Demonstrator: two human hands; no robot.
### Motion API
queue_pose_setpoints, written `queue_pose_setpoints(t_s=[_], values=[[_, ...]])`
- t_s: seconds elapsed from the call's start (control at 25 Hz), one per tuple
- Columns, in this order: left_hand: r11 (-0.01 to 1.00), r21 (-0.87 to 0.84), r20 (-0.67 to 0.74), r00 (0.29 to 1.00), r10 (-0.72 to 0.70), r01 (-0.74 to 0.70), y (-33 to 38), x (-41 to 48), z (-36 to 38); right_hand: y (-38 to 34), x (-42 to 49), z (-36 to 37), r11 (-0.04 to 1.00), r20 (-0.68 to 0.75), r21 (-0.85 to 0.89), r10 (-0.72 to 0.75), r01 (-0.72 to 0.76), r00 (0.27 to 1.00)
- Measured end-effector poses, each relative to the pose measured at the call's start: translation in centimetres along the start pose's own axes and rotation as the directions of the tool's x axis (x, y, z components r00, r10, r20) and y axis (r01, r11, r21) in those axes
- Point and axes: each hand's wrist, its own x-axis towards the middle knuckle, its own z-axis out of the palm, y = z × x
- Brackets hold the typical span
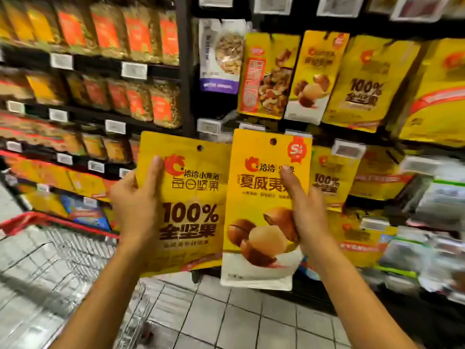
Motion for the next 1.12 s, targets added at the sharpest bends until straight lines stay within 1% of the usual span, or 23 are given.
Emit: queue_pose_setpoints(t_s=[0.08, 0.16, 0.28, 0.4, 0.48, 0.56, 0.68, 0.8, 0.92, 1.12], values=[[0.999, -0.037, 0.104, 0.994, -0.021, 0.025, 0.5, -0.6, 5.3, -1.0, 1.0, -4.8, 1.0, -0.065, -0.016, 0.012, -0.013, 0.998], [0.999, -0.053, 0.17, 0.985, 0.01, -0.001, 1.3, -0.5, 9.9, -2.3, 2.1, -8.3, 1.0, -0.084, -0.015, -0.01, 0.009, 0.996], [0.991, -0.135, 0.232, 0.972, 0.029, 0.003, 2.3, 0.7, 17.0, -3.3, 4.5, -12.3, 0.998, -0.159, -0.037, -0.054, 0.049, 0.986], [0.979, -0.203, 0.304, 0.951, 0.058, 0.005, 2.9, 2.1, 23.4, -3.9, 7.6, -15.2, 0.997, -0.212, -0.016, -0.081, 0.08, 0.974], [0.961, -0.272, 0.355, 0.933, 0.054, 0.048, 3.4, 2.7, 27.3, -4.3, 9.7, -16.4, 0.996, -0.255, 0.009, -0.083, 0.088, 0.963], [0.933, -0.352, 0.393, 0.916, 0.076, 0.074, 4.2, 3.7, 31.9, -4.9, 12.3, -17.7, 0.993, -0.31, -0.01, -0.115, 0.118, 0.944], [0.924, -0.378, 0.444, 0.887, 0.127, 0.056, 6.0, 4.8, 38.5, -5.8, 15.8, -19.5, 0.985, -0.367, -0.005, -0.162, 0.172, 0.916], [0.919, -0.387, 0.446, 0.887, 0.121, 0.07, 7.5, 5.7, 43.7, -6.3, 18.2, -21.5, 0.978, -0.395, 0.026, -0.181, 0.208, 0.9], [0.925, -0.374, 0.431, 0.896, 0.11, 0.066, 8.1, 5.9, 47.6, -6.2, 20.6, -23.5, 0.975, -0.391, 0.007, -0.203, 0.223, 0.898], [0.936, -0.349, 0.38, 0.919, 0.105, 0.038, 8.8, 5.3, 51.0, -6.2, 24.0, -26.4, 0.983, -0.362, -0.008, -0.175, 0.184, 0.916]])
